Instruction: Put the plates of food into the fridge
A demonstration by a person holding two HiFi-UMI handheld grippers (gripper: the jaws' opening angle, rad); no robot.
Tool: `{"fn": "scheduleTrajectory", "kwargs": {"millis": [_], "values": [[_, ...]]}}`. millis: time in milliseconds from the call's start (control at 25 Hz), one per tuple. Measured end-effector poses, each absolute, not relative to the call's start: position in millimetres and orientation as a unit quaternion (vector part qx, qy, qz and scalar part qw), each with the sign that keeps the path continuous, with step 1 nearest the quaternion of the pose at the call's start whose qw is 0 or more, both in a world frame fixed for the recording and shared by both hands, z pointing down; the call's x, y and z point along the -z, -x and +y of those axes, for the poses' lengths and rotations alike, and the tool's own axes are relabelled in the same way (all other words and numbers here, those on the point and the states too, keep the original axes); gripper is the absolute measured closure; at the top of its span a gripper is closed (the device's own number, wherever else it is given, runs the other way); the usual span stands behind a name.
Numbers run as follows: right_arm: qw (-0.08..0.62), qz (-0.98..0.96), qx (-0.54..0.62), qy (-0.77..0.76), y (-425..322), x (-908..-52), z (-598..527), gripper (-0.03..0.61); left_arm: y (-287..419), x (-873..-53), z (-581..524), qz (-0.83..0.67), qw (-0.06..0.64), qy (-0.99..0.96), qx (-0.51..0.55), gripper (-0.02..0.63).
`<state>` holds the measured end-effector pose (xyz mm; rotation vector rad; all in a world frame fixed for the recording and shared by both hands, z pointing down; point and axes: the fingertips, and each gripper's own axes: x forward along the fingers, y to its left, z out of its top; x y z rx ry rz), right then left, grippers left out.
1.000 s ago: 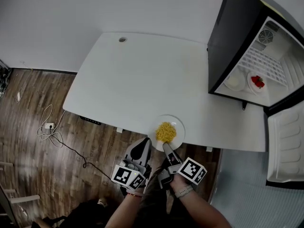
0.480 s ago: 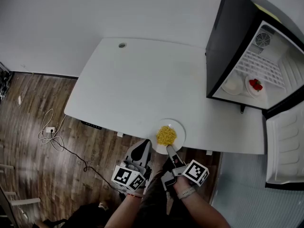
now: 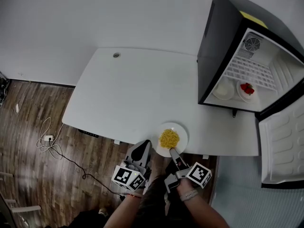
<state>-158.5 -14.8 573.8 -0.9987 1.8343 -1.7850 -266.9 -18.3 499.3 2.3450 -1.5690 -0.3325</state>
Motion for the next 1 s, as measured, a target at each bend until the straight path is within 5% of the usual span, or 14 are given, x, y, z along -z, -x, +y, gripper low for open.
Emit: {"fn": "scheduleTrajectory", "kwargs": {"millis": [1000], "values": [[0.34, 0.611, 0.566, 0.436, 1.8, -443.0, -67.7, 0.526, 167.3, -414.1, -109.0, -0.444, 0.13, -0.878, 0.123, 0.607]]}}
